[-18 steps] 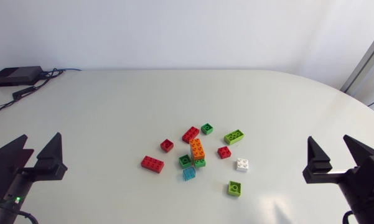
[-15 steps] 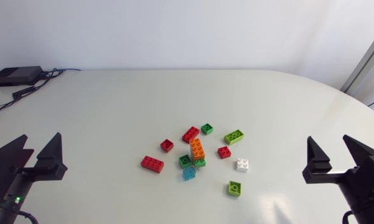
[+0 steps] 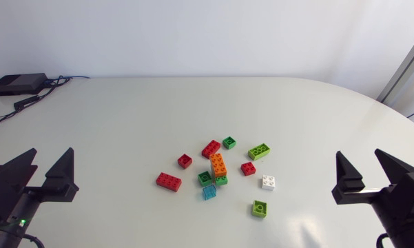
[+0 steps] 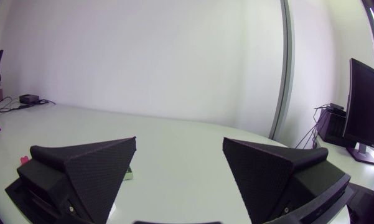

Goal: Sort duplo bricks by size, large to the right and small to the left

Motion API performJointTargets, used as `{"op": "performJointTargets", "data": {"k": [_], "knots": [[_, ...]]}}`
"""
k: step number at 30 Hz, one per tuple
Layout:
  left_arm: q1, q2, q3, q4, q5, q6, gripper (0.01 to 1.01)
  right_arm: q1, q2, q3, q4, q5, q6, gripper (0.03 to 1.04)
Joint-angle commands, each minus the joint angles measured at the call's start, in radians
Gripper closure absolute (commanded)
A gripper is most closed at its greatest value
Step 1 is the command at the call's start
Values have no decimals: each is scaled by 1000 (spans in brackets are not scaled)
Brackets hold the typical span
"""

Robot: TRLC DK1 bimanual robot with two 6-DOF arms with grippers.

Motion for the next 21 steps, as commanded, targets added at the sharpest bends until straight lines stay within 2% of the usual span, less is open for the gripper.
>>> {"op": "performJointTargets", "data": {"k": [1,8,13,15,21], "knots": [[4,-16,-21,-6,8,-6,43,12,-7,-37,-21,-5,23,59],[47,-19,-9,8,3,-5,48,17,-9,-34,1,-4,23,59],[72,28,119,-53,2,-5,72,33,16,69,-18,-5,31,59],[82,140,203,-70,2,-9,72,44,106,144,-19,-4,48,59],[59,487,475,-240,10,-38,74,61,450,385,-82,-17,80,59]]}}
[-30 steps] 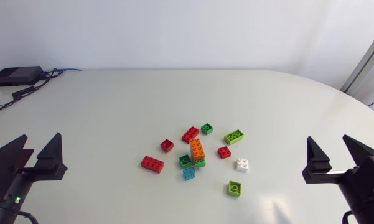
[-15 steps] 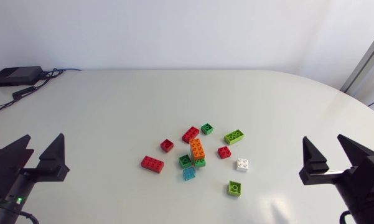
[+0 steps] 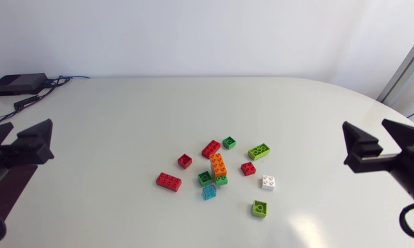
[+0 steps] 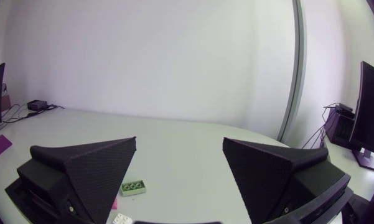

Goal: Sort duplo bricks by size, large to the right and small to the left

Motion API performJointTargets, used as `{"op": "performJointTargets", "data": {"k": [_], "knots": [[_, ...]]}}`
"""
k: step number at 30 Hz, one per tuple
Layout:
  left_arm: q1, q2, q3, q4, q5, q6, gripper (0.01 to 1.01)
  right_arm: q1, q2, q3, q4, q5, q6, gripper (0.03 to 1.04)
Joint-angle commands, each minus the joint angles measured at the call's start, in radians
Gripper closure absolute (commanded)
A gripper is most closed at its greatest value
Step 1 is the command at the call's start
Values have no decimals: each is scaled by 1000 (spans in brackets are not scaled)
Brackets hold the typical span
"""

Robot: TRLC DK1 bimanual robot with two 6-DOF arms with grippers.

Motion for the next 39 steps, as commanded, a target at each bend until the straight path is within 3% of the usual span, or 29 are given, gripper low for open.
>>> {"op": "performJointTargets", "data": {"k": [1,7,10,14,18,22,25,32,35,39], "knots": [[-27,154,112,-75,10,-32,74,19,127,78,-44,-12,40,59],[-61,538,363,-294,42,-54,120,47,481,221,-86,-18,80,59],[-70,680,420,-336,45,-40,120,49,661,278,-130,-23,87,59],[-142,852,452,-337,43,244,120,72,811,302,-168,-69,104,59],[-206,935,460,-366,73,317,80,95,906,313,-185,-172,89,59],[-242,960,462,-417,212,445,75,72,967,359,-294,-400,-69,59],[-292,949,412,-386,244,563,75,78,1047,460,-478,-419,-293,59],[-352,1055,389,-303,283,669,84,84,1095,457,-454,-406,-516,62],[-366,1110,337,-161,298,756,121,82,1105,451,-477,-423,-555,66],[-335,1170,345,-136,396,928,223,67,1104,428,-477,-423,-589,66]]}}
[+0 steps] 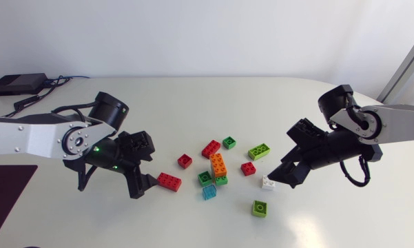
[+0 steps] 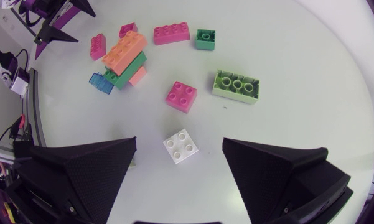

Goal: Sort duplo bricks by size, large to the right and small to the left

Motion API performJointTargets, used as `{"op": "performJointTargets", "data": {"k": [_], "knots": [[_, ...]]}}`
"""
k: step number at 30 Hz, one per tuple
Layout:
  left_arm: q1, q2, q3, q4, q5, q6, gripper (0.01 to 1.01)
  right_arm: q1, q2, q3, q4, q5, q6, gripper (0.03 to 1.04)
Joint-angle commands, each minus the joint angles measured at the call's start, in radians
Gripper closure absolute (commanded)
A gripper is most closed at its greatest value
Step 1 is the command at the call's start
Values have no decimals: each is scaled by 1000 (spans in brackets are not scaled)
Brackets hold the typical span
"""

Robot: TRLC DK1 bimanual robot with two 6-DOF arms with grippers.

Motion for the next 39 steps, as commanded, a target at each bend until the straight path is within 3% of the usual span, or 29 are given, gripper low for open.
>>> {"op": "performJointTargets", "data": {"k": [1,11,12,13,14,15,19,22,24,29,36,37,39], "knots": [[17,47,-11,23,45,132,256,-20,13,-28,-18,-12,-55,66],[-35,217,100,-4,94,309,264,-76,-28,-45,-99,-72,-133,66],[-38,222,114,-17,94,315,305,-74,-36,-49,-103,-76,-138,67],[-40,230,132,-46,104,330,425,-71,-38,-54,-104,-76,-138,72],[-42,239,147,-78,127,358,589,-65,-36,-57,-103,-75,-142,82],[-49,250,158,-107,133,376,818,-54,-32,-58,-99,-72,-145,138],[-63,276,193,-245,148,419,915,-3,11,-40,-55,-57,-133,339],[-60,283,229,-409,183,482,918,58,56,-54,46,63,-101,362],[-60,253,209,-435,196,494,920,75,93,-60,115,132,-90,361],[-54,164,203,-514,265,511,920,73,159,-58,175,172,-116,361],[-46,95,241,-572,283,502,920,59,166,-77,169,163,-158,354],[-40,90,250,-580,285,502,920,59,157,-78,167,163,-158,346],[-23,82,273,-598,289,502,920,59,123,-89,158,161,-156,205]]}}
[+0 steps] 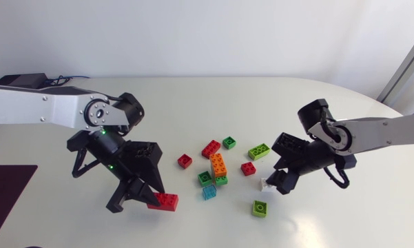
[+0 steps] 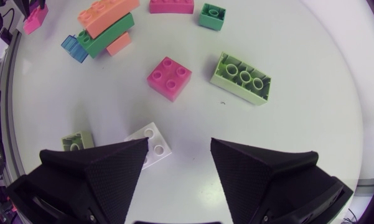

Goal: Sort duplo bricks by size, large to the right and small to the left

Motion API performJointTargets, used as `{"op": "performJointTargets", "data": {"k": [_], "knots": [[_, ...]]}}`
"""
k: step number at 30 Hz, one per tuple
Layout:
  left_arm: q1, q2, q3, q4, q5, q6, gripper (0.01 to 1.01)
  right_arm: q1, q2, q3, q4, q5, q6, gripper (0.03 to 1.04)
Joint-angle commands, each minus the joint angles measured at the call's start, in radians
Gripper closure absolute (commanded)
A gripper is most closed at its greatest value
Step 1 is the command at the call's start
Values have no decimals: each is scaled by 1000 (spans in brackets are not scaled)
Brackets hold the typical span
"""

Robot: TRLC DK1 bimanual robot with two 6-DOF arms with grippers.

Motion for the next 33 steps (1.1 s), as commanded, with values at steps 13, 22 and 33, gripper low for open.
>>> {"op": "performJointTargets", "data": {"k": [13,22,33], "knots": [[119,-68,37,-67,36,68,918,39,-114,-82,-98,-60,-53,93],[125,-105,20,-81,36,71,918,62,-16,-96,-26,-34,-52,448],[222,-186,22,-104,39,94,918,156,-166,-125,-74,38,-38,864]]}}
